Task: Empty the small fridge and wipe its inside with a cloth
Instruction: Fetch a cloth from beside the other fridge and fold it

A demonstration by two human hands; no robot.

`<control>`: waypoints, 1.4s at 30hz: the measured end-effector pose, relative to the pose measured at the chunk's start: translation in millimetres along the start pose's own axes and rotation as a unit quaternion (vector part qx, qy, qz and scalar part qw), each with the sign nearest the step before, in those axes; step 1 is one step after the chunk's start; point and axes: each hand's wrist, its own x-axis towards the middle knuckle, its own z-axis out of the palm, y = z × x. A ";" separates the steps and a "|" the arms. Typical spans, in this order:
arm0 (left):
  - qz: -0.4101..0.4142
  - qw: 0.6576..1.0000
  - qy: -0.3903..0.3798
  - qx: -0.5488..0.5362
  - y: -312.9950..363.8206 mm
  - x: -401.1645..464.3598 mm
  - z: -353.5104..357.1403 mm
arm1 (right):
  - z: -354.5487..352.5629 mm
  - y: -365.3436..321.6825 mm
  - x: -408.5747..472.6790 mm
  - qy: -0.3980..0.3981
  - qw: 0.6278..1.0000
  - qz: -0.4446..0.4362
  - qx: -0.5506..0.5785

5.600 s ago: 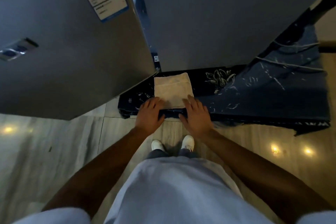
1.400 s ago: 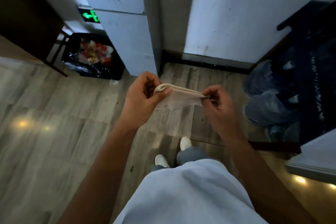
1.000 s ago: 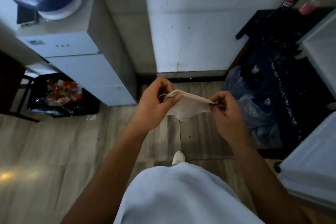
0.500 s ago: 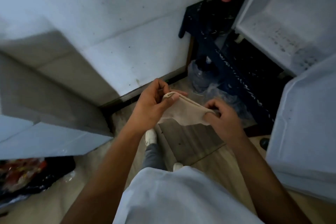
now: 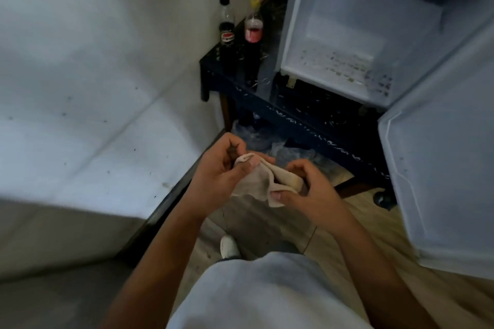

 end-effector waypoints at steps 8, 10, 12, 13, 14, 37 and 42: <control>-0.003 0.996 -0.085 0.002 6.2 86.9 1.4 | -17.6 -11.1 38.2 0.088 0.995 0.020 0.030; 0.001 0.997 -0.081 0.004 12.2 96.5 3.5 | -22.9 -6.9 43.0 0.097 0.994 0.023 0.035; -0.002 0.997 -0.082 0.004 8.6 115.5 9.0 | -36.3 -1.0 54.3 0.111 0.992 0.037 0.038; -0.004 0.997 -0.083 0.003 7.9 127.0 12.7 | -45.2 0.9 61.9 0.112 0.992 0.037 0.044; -0.008 0.997 -0.083 0.003 10.6 135.5 16.1 | -52.8 1.2 68.6 0.107 0.993 0.034 0.045; -0.012 0.981 -0.193 0.000 3.3 339.6 -37.7 | -77.6 -39.6 234.5 0.203 0.974 0.054 -0.089; 0.008 0.973 -0.228 0.034 10.9 384.3 -60.6 | -62.5 -63.9 260.4 0.248 0.964 0.030 -0.096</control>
